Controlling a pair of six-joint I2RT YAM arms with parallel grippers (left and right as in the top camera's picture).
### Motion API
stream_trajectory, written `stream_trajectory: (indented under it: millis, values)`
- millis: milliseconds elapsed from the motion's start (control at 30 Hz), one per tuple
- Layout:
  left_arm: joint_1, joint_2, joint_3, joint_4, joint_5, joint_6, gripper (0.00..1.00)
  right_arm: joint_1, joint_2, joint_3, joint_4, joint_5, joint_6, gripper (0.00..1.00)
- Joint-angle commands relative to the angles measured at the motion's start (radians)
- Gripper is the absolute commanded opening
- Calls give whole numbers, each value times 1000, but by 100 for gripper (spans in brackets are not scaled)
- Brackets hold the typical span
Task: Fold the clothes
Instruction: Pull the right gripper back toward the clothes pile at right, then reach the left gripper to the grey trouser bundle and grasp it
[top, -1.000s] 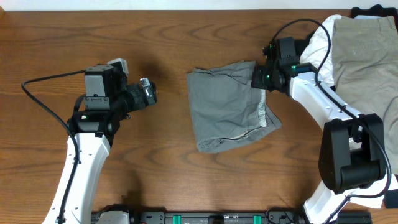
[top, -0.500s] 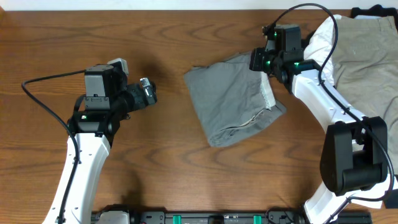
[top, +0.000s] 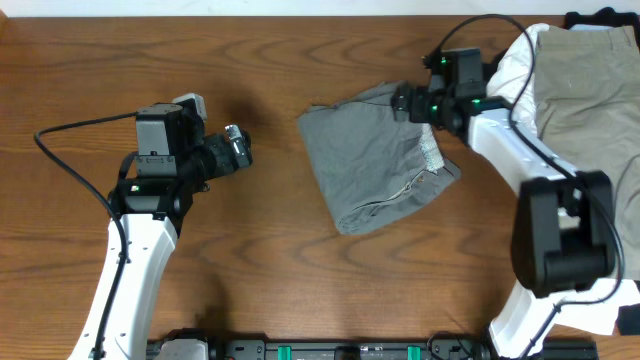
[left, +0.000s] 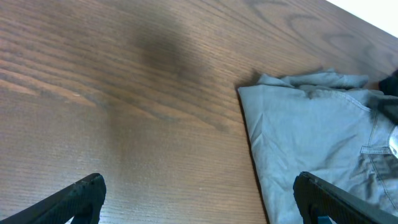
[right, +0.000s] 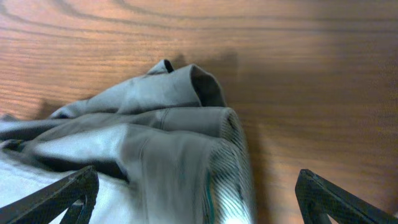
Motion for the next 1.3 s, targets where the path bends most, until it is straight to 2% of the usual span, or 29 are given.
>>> stream_trajectory:
  millis: [0,133,300,400,500,567,733,900,1033,1200,1267]
  values:
    - [4,7,3,3,-13,10,98,-33,-153,55,-48,-6,-17,99]
    - [3,10,3,-16,22,34,98,-81,-259,55,-149,-6,-17,99]
    - [-3,63,3,-67,202,131,98,-153,-324,55,-304,-27,-17,99]
    - [-42,132,3,-78,294,213,98,-182,-327,55,-389,-58,-17,99]
    - [-110,212,3,-66,307,219,99,-192,-327,55,-446,-56,-18,99]
    - [-150,256,3,-38,306,167,93,-192,-327,55,-455,-55,-17,99]
    - [-242,349,3,79,254,-89,87,-192,-327,55,-456,-55,2,99]
    - [-315,399,3,148,171,-225,80,-196,-327,55,-454,-47,2,99]
    - [-352,402,3,152,66,-312,80,-217,-327,55,-455,-48,2,99]
    - [-375,402,3,161,14,-383,79,-250,-327,55,-464,-52,2,99]
    - [-386,404,3,164,-4,-393,75,-259,-327,55,-471,-52,2,99]
